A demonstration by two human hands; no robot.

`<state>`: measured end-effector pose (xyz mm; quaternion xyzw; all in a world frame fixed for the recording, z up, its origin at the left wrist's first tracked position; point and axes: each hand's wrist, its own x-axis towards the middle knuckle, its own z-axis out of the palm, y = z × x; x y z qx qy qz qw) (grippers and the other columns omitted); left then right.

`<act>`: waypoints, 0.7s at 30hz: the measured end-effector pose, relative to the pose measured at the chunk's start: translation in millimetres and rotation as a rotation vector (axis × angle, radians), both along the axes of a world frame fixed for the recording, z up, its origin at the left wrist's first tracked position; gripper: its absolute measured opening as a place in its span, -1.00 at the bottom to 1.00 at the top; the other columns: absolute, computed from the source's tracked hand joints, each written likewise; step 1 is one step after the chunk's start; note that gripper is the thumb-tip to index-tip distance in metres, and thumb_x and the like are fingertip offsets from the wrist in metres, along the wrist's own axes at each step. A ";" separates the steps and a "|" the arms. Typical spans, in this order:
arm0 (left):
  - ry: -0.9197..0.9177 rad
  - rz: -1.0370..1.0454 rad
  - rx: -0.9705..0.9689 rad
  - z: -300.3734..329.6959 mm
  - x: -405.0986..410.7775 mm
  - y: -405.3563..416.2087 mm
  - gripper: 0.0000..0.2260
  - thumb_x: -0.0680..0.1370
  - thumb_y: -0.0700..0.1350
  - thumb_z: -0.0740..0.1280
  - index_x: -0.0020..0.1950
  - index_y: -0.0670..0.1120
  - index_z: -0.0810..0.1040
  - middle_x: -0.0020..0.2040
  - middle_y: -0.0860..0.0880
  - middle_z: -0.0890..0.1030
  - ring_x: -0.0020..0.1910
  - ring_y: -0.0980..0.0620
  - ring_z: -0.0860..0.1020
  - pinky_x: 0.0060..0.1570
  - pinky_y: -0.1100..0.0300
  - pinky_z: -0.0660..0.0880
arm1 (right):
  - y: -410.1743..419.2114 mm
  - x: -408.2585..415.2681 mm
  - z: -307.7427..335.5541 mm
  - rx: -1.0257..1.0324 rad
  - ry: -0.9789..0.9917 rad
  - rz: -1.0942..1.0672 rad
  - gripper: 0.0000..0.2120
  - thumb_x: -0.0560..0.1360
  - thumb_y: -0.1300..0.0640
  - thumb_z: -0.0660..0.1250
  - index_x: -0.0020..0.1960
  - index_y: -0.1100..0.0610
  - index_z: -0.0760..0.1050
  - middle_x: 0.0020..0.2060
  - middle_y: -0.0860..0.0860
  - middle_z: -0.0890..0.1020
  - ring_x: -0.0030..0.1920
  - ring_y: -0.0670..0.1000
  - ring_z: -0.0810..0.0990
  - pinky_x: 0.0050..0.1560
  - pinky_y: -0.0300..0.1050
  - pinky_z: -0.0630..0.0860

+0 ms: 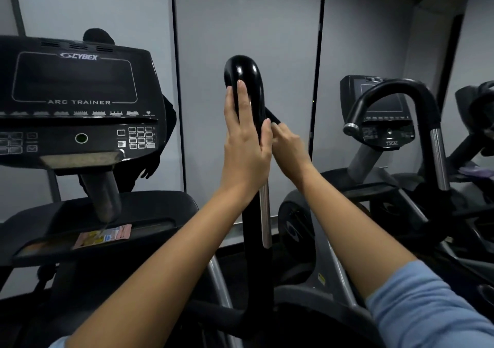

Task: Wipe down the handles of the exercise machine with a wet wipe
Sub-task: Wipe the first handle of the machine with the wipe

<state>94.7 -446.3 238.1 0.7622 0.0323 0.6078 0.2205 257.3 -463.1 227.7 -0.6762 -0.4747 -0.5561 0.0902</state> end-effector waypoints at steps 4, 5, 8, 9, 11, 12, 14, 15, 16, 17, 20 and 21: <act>-0.006 -0.007 0.025 -0.1 0.3 2.4 -0.43 0.63 -0.08 0.12 0.54 -0.04 -0.13 0.55 -0.07 -0.08 0.51 0.02 0.10 0.26 0.35 0.15 | -6.0 24.2 -15.3 -0.064 -0.064 -0.113 -0.80 0.31 0.49 0.33 -0.14 0.28 0.58 -0.16 0.10 0.58 -0.22 0.06 0.56 -0.43 -0.18 0.56; -0.009 -0.005 0.024 0.7 0.5 2.3 -0.43 0.63 -0.08 0.12 0.54 -0.05 -0.13 0.55 -0.07 -0.08 0.51 0.01 0.10 0.25 0.33 0.16 | -17.0 27.9 -21.6 -0.039 0.054 -0.115 -0.83 0.32 0.50 0.34 -0.15 0.31 0.56 -0.12 0.14 0.56 -0.18 0.11 0.56 -0.38 -0.12 0.57; -0.013 -0.007 0.007 0.1 1.6 2.7 -0.43 0.63 -0.09 0.12 0.54 -0.04 -0.13 0.55 -0.06 -0.07 0.51 0.02 0.11 0.23 0.35 0.16 | -47.7 33.6 -31.0 0.202 0.423 -0.024 -0.82 0.43 0.44 0.24 -0.24 0.26 0.55 -0.21 0.04 0.48 -0.16 0.03 0.50 -0.20 -0.28 0.41; -0.019 -0.004 0.007 -0.4 2.1 2.8 -0.43 0.63 -0.09 0.12 0.54 -0.05 -0.13 0.55 -0.06 -0.07 0.51 0.02 0.11 0.22 0.38 0.15 | -49.1 29.8 -23.3 0.338 0.558 0.063 -0.79 0.45 0.41 0.23 -0.24 0.22 0.59 -0.24 0.01 0.47 -0.20 -0.02 0.48 -0.21 -0.37 0.34; -0.028 -0.001 0.009 0.0 2.5 3.3 -0.43 0.63 -0.09 0.12 0.54 -0.06 -0.12 0.55 -0.08 -0.06 0.50 0.02 0.13 0.17 0.44 0.16 | -37.3 18.4 -0.4 0.534 0.784 0.221 -0.79 0.46 0.37 0.27 -0.10 0.20 0.66 -0.19 0.08 0.57 -0.14 0.03 0.54 -0.17 -0.34 0.36; -0.026 -0.003 0.006 0.3 2.4 2.9 -0.43 0.62 -0.09 0.12 0.54 -0.06 -0.12 0.55 -0.08 -0.06 0.49 0.03 0.13 0.16 0.43 0.19 | -28.5 14.3 10.1 0.590 0.881 0.280 -0.79 0.44 0.37 0.28 -0.07 0.21 0.66 -0.15 0.11 0.62 -0.08 0.06 0.58 -0.12 -0.27 0.42; -0.015 -0.003 0.002 -0.4 1.5 1.6 -0.43 0.63 -0.09 0.12 0.54 -0.05 -0.13 0.55 -0.07 -0.07 0.49 0.03 0.14 0.16 0.39 0.23 | -11.7 7.1 19.8 0.733 1.122 0.415 -0.82 0.43 0.39 0.29 -0.13 0.22 0.63 -0.21 0.04 0.64 -0.06 0.05 0.62 -0.06 -0.17 0.55; -0.012 -0.004 0.005 -0.8 1.3 1.5 -0.43 0.63 -0.09 0.12 0.54 -0.06 -0.13 0.55 -0.07 -0.07 0.49 0.03 0.14 0.17 0.39 0.21 | -6.5 5.9 19.3 0.804 1.227 0.472 -0.84 0.43 0.39 0.30 -0.18 0.20 0.60 -0.25 0.01 0.63 -0.09 0.04 0.62 -0.03 -0.12 0.59; -0.014 -0.005 0.009 -0.9 1.4 1.7 -0.43 0.63 -0.09 0.12 0.54 -0.06 -0.12 0.55 -0.08 -0.07 0.50 0.02 0.14 0.19 0.39 0.19 | -3.9 4.6 14.0 0.843 1.309 0.506 -0.85 0.43 0.39 0.32 -0.21 0.18 0.58 -0.25 0.03 0.63 -0.12 0.04 0.62 -0.01 -0.07 0.61; -0.018 -0.005 0.014 -0.6 1.6 2.5 -0.43 0.63 -0.10 0.12 0.54 -0.06 -0.12 0.55 -0.08 -0.07 0.50 0.01 0.13 0.20 0.38 0.17 | -2.2 5.1 6.6 0.842 1.373 0.515 -0.85 0.41 0.38 0.34 -0.23 0.17 0.57 -0.22 0.08 0.65 -0.13 0.06 0.63 -0.01 -0.02 0.63; -0.019 -0.012 0.008 -0.6 2.8 3.8 -0.43 0.63 -0.09 0.12 0.54 -0.06 -0.12 0.55 -0.08 -0.06 0.51 0.00 0.13 0.22 0.35 0.17 | -5.2 10.8 -16.3 0.821 1.492 0.448 -0.82 0.39 0.32 0.42 -0.33 0.11 0.56 -0.15 0.21 0.67 -0.08 0.17 0.67 0.00 0.13 0.62; -0.021 -0.016 0.009 -1.2 3.0 4.1 -0.43 0.63 -0.09 0.12 0.54 -0.06 -0.12 0.55 -0.08 -0.06 0.51 0.00 0.13 0.24 0.33 0.18 | -6.7 12.5 -19.1 0.860 1.515 0.450 -0.85 0.41 0.30 0.43 -0.30 0.13 0.57 -0.12 0.22 0.67 -0.05 0.19 0.66 0.01 0.13 0.61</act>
